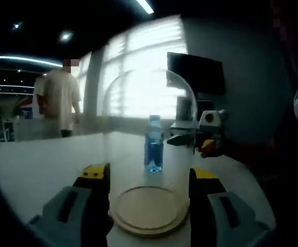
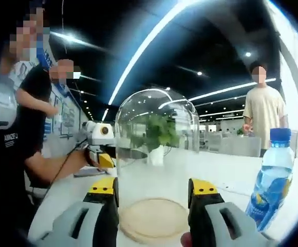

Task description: Open the cover put in the Mizone put the cover back on

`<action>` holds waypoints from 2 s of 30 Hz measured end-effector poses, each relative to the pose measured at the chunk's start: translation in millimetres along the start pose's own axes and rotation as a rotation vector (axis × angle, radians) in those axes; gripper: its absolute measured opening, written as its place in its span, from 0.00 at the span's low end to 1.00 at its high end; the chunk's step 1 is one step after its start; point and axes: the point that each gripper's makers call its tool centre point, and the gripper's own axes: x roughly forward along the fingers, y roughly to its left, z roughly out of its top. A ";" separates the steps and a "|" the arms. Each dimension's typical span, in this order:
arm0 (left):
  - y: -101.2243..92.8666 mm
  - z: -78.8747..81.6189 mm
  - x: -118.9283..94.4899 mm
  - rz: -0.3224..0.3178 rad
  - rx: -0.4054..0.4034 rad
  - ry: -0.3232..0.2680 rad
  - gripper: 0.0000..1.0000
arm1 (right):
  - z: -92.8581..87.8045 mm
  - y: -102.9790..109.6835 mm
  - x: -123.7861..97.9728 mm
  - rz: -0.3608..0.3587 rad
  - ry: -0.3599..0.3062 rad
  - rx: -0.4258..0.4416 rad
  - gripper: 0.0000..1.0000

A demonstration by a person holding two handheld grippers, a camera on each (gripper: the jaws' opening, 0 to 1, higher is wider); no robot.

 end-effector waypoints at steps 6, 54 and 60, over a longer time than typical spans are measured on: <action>1.6 4.3 4.8 -0.040 -0.021 -0.001 0.55 | 5.6 -6.1 6.7 0.047 0.011 0.002 0.56; 17.2 -1.9 24.9 -0.251 -0.041 0.031 0.66 | -4.2 -4.8 58.6 0.293 0.077 0.099 0.81; 14.1 -5.2 27.5 -0.250 -0.026 0.041 0.68 | -6.2 -2.4 62.9 0.302 0.068 0.112 0.84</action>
